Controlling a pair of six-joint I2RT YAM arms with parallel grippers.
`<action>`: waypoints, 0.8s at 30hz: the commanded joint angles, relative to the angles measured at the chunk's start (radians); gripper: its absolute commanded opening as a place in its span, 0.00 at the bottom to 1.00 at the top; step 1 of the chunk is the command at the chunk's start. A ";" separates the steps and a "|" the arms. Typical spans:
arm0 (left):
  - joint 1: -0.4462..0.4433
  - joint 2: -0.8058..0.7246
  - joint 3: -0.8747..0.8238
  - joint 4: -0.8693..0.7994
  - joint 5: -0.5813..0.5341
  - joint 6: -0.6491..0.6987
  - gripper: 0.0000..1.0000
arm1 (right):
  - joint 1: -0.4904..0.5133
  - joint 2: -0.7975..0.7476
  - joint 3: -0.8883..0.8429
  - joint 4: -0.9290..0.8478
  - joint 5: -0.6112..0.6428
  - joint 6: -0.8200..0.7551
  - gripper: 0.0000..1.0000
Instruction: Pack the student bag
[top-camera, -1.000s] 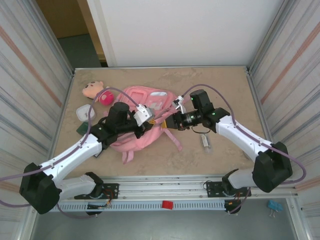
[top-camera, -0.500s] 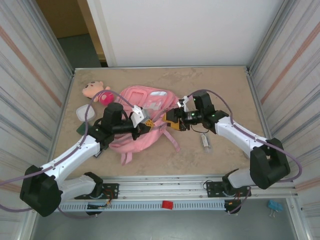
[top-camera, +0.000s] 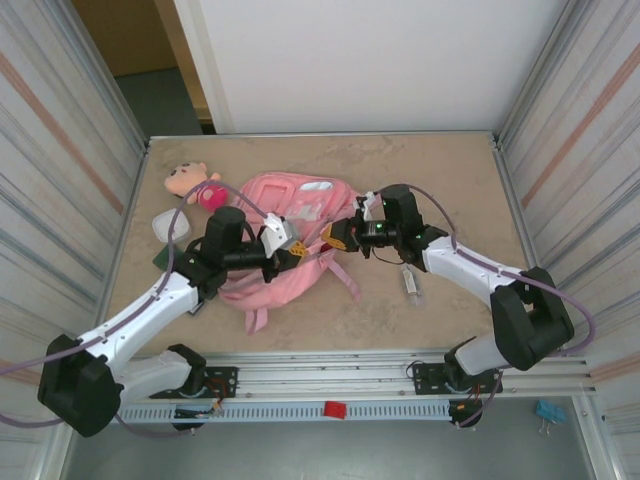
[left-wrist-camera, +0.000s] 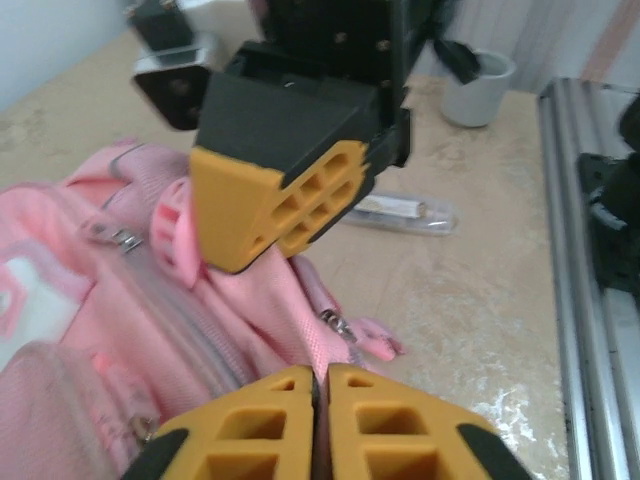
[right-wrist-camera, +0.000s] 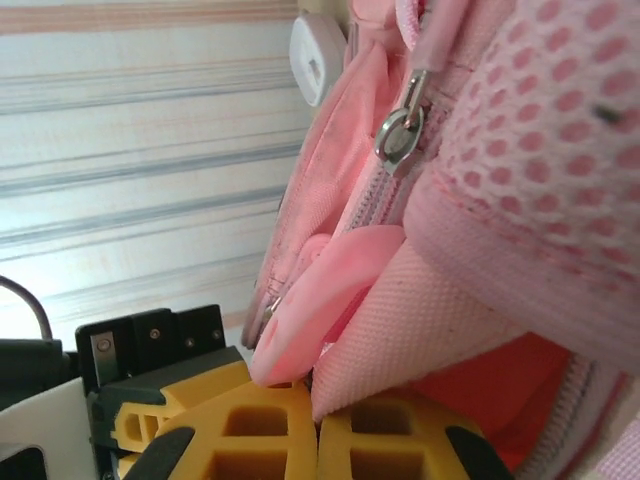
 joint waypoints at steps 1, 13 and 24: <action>-0.026 -0.094 0.071 -0.098 -0.219 -0.106 0.24 | 0.014 -0.072 -0.013 0.077 0.124 0.052 0.00; -0.343 -0.255 0.110 -0.413 -0.645 -0.704 0.43 | 0.135 -0.244 -0.020 -0.024 0.579 0.105 0.00; -0.255 -0.051 0.065 -0.319 -0.707 -0.713 0.50 | 0.200 -0.260 0.000 -0.019 0.631 0.111 0.00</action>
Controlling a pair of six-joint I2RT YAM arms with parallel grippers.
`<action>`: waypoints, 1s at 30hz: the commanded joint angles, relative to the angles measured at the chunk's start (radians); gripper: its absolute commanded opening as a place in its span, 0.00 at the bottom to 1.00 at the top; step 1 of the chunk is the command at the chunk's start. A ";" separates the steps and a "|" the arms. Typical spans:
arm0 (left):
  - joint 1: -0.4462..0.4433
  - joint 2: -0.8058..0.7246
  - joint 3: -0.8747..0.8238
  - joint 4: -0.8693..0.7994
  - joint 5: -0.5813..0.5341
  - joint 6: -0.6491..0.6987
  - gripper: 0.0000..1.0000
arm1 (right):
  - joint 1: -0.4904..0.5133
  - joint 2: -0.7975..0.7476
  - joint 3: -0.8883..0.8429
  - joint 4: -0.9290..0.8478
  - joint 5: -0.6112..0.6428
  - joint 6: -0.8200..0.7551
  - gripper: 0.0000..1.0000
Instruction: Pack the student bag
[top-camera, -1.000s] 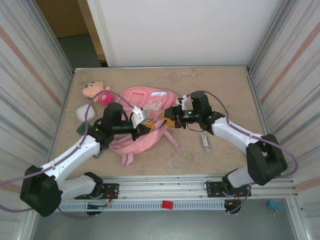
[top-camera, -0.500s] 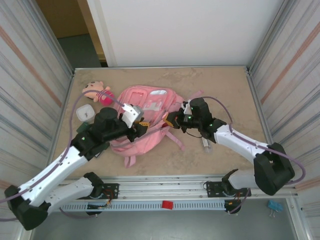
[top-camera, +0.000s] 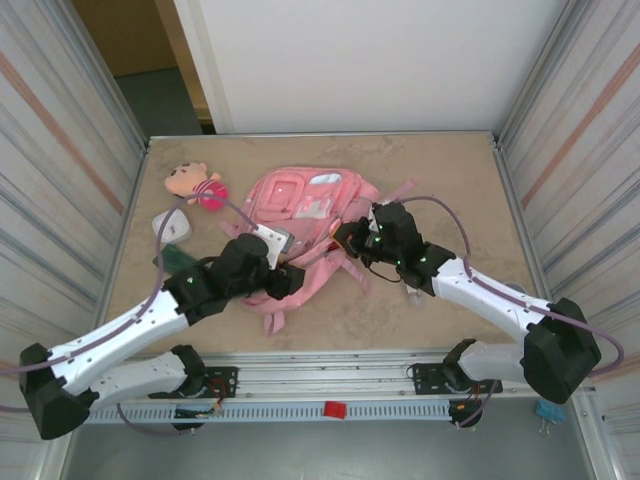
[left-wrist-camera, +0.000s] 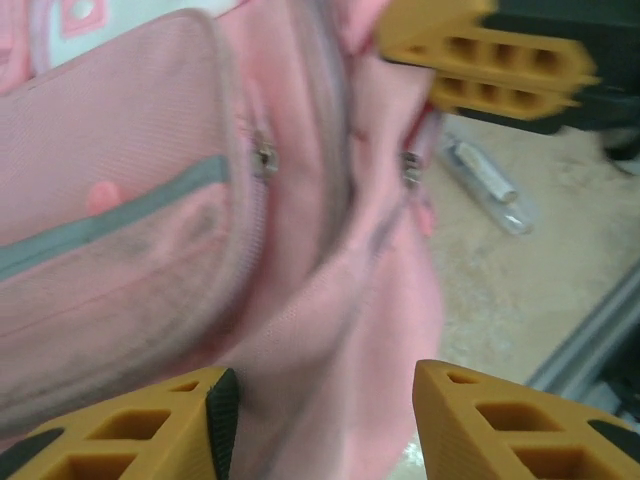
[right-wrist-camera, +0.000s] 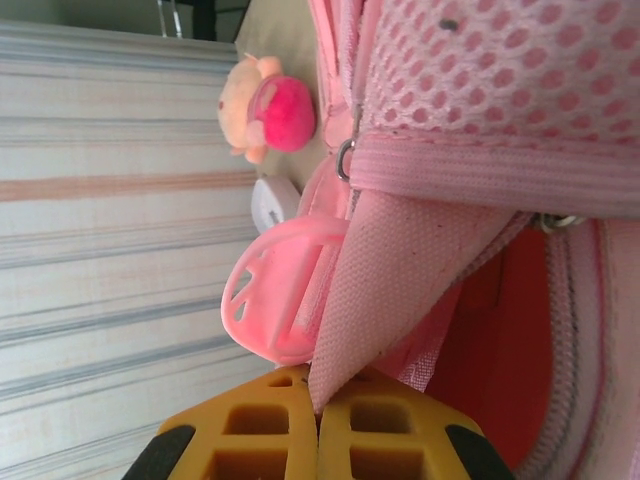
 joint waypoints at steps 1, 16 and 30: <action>0.079 0.055 -0.025 0.075 -0.077 -0.010 0.50 | 0.024 -0.057 0.059 0.103 0.068 0.009 0.00; 0.191 0.119 0.122 0.070 0.049 0.048 0.54 | 0.099 0.001 0.083 0.119 0.179 0.065 0.00; -0.089 0.141 0.160 -0.108 -0.259 -0.196 0.63 | 0.115 0.001 0.099 0.079 0.199 0.056 0.00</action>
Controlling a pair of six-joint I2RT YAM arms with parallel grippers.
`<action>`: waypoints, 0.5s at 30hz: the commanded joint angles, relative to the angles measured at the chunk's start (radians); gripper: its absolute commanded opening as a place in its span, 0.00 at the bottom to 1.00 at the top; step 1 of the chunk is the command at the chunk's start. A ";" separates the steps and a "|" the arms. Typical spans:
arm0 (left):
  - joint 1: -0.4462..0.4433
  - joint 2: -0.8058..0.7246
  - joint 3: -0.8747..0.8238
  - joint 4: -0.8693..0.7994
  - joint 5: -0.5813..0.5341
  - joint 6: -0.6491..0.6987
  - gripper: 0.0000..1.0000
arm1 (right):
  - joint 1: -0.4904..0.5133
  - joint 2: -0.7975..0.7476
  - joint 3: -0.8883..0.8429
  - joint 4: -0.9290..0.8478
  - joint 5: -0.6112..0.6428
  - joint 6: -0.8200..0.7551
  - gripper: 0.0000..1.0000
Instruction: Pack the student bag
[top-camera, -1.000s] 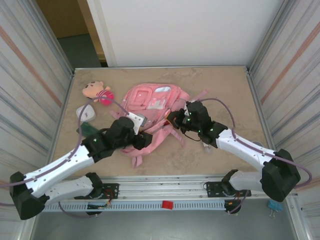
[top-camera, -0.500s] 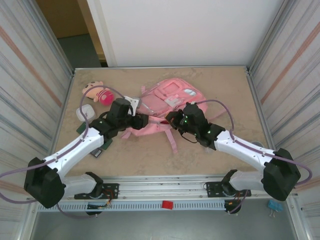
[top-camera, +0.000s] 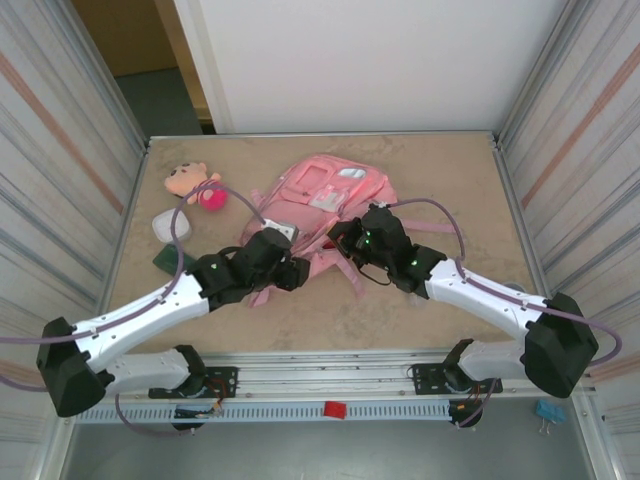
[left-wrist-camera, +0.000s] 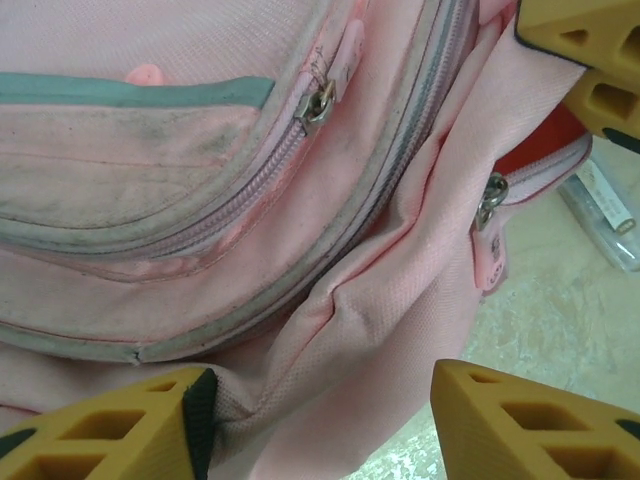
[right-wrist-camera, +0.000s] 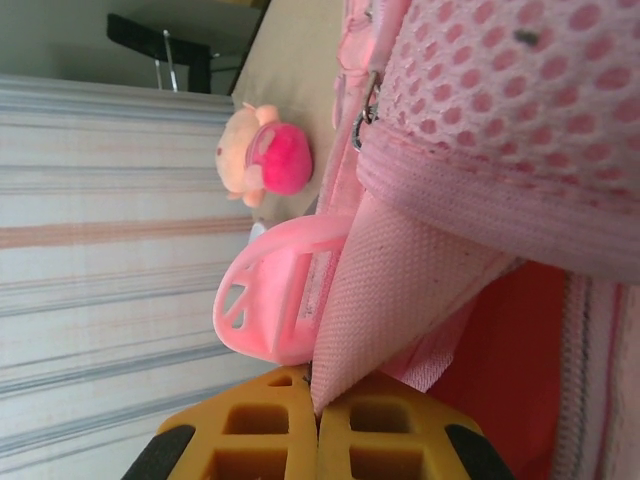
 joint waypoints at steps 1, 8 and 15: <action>-0.023 -0.035 0.053 -0.030 -0.117 -0.089 0.66 | 0.019 -0.029 0.061 0.080 0.003 0.003 0.00; -0.046 -0.178 0.080 -0.106 -0.170 -0.143 0.70 | 0.020 -0.042 0.060 0.058 0.027 -0.003 0.00; -0.171 -0.109 0.151 -0.162 -0.170 -0.228 0.67 | 0.029 -0.024 0.079 0.066 0.024 -0.006 0.00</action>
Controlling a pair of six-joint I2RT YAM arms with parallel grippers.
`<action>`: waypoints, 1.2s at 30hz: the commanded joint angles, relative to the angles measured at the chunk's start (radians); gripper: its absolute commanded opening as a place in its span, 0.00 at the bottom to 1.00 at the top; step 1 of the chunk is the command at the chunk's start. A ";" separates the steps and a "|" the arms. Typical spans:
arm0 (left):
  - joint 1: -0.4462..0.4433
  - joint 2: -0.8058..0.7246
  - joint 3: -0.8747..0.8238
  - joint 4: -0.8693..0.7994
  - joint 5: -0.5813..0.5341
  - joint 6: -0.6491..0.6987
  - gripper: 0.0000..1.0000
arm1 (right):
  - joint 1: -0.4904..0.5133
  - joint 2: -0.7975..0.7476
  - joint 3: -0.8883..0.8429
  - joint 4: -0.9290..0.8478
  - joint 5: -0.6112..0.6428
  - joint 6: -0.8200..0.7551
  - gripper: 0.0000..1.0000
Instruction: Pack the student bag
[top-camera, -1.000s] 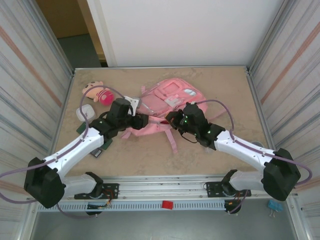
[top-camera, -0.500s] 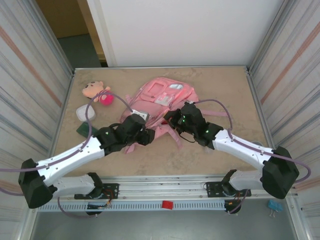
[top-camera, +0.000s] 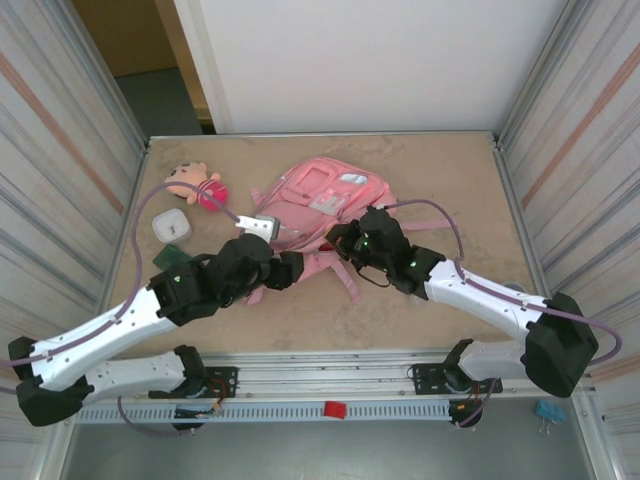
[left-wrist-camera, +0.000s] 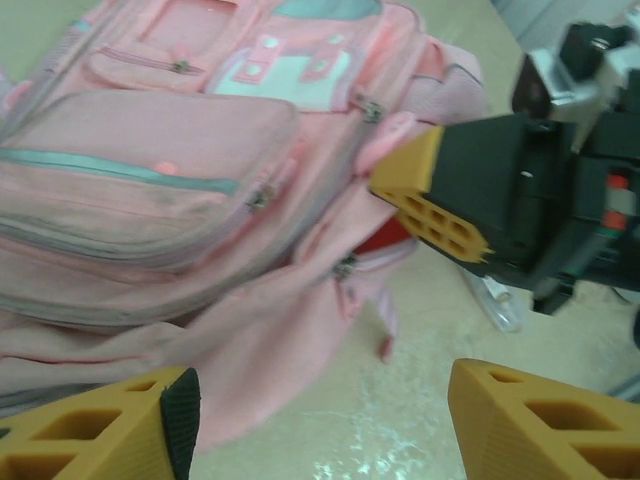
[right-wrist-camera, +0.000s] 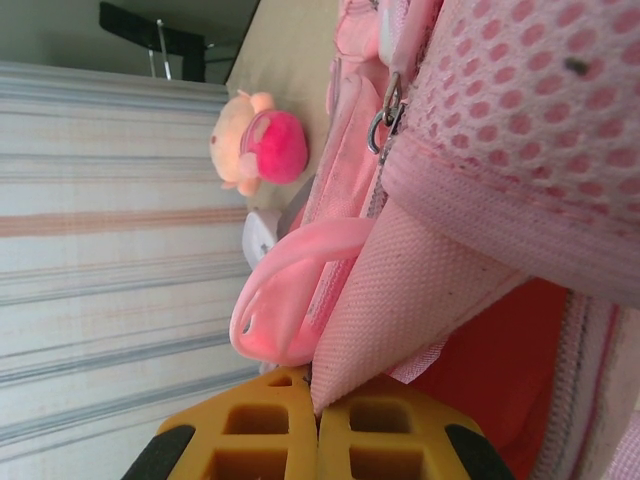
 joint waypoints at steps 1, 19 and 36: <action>-0.043 0.068 0.028 -0.033 -0.012 -0.083 0.66 | 0.016 -0.021 0.076 0.079 0.019 -0.007 0.00; 0.038 0.297 -0.036 0.189 -0.055 -0.184 0.48 | 0.033 -0.036 0.092 0.070 -0.019 -0.001 0.00; 0.098 0.276 -0.094 0.273 0.071 -0.166 0.01 | 0.025 -0.055 0.089 0.046 -0.027 -0.004 0.00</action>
